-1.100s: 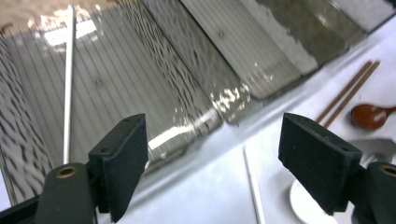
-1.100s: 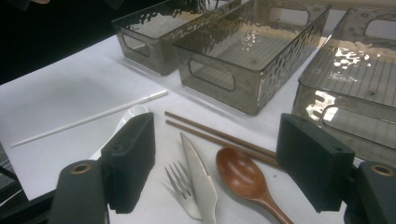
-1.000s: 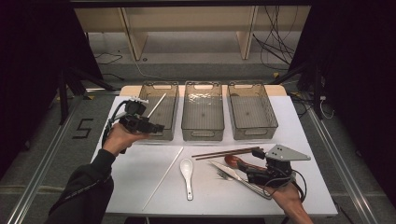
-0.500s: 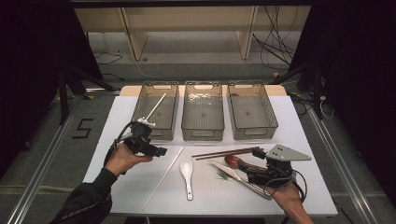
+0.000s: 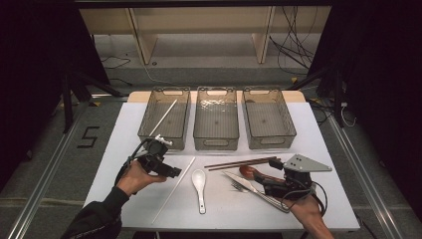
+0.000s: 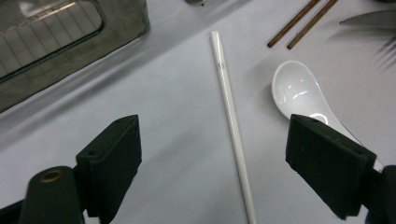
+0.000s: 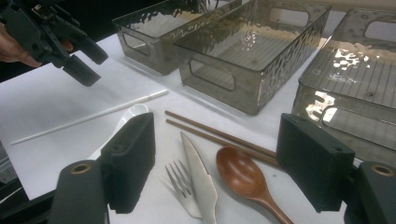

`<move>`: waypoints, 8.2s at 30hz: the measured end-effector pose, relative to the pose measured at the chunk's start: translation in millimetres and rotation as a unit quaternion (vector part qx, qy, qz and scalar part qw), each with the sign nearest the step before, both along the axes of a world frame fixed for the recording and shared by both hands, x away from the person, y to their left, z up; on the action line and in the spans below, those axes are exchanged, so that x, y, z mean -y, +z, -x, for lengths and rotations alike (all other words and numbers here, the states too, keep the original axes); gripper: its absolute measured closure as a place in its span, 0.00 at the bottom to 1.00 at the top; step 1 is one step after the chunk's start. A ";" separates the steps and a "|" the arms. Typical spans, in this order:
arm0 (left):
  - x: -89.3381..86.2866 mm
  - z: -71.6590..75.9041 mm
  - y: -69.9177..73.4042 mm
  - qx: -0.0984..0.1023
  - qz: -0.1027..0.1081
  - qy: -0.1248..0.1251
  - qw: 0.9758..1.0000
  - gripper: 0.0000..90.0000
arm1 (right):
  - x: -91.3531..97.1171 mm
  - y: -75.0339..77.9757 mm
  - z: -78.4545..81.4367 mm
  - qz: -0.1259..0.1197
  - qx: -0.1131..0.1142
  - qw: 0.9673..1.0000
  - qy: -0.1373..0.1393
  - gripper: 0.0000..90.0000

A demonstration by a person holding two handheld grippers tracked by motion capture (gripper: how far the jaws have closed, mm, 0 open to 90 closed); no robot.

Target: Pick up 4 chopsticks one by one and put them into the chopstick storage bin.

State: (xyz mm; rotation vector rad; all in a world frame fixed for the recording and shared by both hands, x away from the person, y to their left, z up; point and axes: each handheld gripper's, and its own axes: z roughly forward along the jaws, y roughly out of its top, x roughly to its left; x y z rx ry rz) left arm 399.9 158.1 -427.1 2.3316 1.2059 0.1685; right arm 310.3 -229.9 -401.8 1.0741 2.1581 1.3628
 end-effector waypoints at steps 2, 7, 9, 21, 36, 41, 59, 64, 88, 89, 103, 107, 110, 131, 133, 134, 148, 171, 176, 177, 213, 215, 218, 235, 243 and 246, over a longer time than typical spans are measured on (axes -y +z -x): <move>0.8 1.5 -1.5 -0.001 -0.001 -0.001 1.000 0.20 | 0.0 0.0 0.1 0.000 0.000 1.000 0.000 0.32; 2.5 4.3 -6.0 -0.007 -0.007 -0.004 1.000 0.19 | 0.0 0.0 0.1 0.001 0.000 1.000 0.000 0.32; 4.1 5.3 -8.2 -0.009 -0.010 -0.004 1.000 0.20 | -0.1 0.1 0.2 0.000 0.000 1.000 0.000 0.32; 9.4 9.6 -18.1 -0.025 -0.029 -0.021 0.999 0.28 | 0.1 0.1 0.3 0.001 0.001 1.000 0.000 0.32; 17.4 10.3 -31.0 -0.059 -0.051 -0.046 0.996 0.55 | 0.1 0.0 0.4 0.002 0.001 1.000 0.000 0.32; 19.7 10.0 -32.2 -0.062 -0.059 -0.054 0.995 0.62 | 0.2 0.1 0.2 0.001 0.002 1.000 -0.001 0.32; 24.4 9.7 -37.2 -0.072 -0.075 -0.070 0.992 0.75 | 0.5 0.3 0.3 0.001 0.003 1.000 0.000 0.32; 25.9 8.7 -37.3 -0.069 -0.088 -0.072 0.991 0.81 | 0.1 0.3 0.3 0.002 0.002 1.000 0.001 0.32; 22.3 2.8 -37.0 -0.081 -0.091 -0.073 0.990 0.93 | 0.8 0.3 0.3 0.002 0.004 1.000 0.000 0.32; 22.1 2.7 -37.1 -0.081 -0.089 -0.073 0.990 0.93 | 0.8 0.2 0.2 0.003 0.003 1.000 0.000 0.32; 25.4 6.4 -36.6 -0.065 -0.101 -0.080 0.989 0.93 | 0.0 0.4 0.2 0.003 0.002 1.000 0.000 0.32; 21.7 4.4 -33.4 -0.061 -0.083 -0.079 0.992 0.94 | 0.5 0.4 0.2 0.003 0.004 1.000 0.000 0.32; 17.5 3.1 -29.1 -0.058 -0.072 -0.075 0.993 0.94 | 0.9 0.5 0.3 0.002 0.003 1.000 0.000 0.32; -13.5 -15.8 32.1 0.029 0.011 -0.047 0.998 0.93 | 1.2 -0.1 0.0 0.002 0.000 1.000 -0.002 0.32; -15.9 -20.5 36.8 0.039 0.020 -0.040 0.998 0.93 | 1.2 -0.1 0.2 0.000 -0.001 1.000 -0.003 0.32; -17.0 -24.1 39.9 0.047 0.026 -0.035 0.998 0.93 | 1.2 0.0 0.4 0.000 -0.001 1.000 -0.004 0.32; -27.0 -69.2 65.7 0.105 0.053 0.006 0.993 0.93 | 1.5 -0.1 -0.1 -0.001 -0.001 1.000 -0.003 0.32; -26.6 -127.6 85.5 0.153 0.053 0.042 0.986 0.93 | 2.4 -0.2 -0.4 -0.004 -0.001 1.000 0.000 0.32; -23.9 -136.3 86.0 0.161 0.049 0.042 0.985 0.93 | 2.8 -0.3 -0.5 -0.004 -0.002 1.000 -0.001 0.32; -23.4 -137.6 86.2 0.162 0.047 0.040 0.985 0.93 | 2.8 -0.3 -0.5 -0.005 -0.002 1.000 -0.001 0.32; -30.6 -161.6 47.2 0.145 0.023 0.068 0.987 0.87 | 3.8 -0.5 -0.1 -0.007 -0.001 1.000 0.000 0.32; -30.5 -160.5 48.3 0.149 0.024 0.069 0.986 0.84 | 4.0 -0.7 -0.2 -0.006 -0.001 1.000 0.000 0.32; -31.4 -158.1 51.7 0.144 0.026 0.069 0.987 0.77 | 4.1 -0.6 0.0 -0.007 0.000 1.000 0.000 0.32; -36.3 -95.1 78.0 0.131 0.118 0.044 0.983 0.44 | 3.8 -0.2 0.1 -0.004 0.000 1.000 -0.002 0.32; -41.9 -56.4 70.2 0.132 0.176 0.039 0.975 0.36 | 9.1 1.1 -3.6 -0.001 -0.008 1.000 -0.008 0.32; -41.6 -43.7 64.4 0.134 0.181 0.033 0.974 0.34 | 9.0 1.7 -6.7 0.010 -0.012 1.000 -0.006 0.32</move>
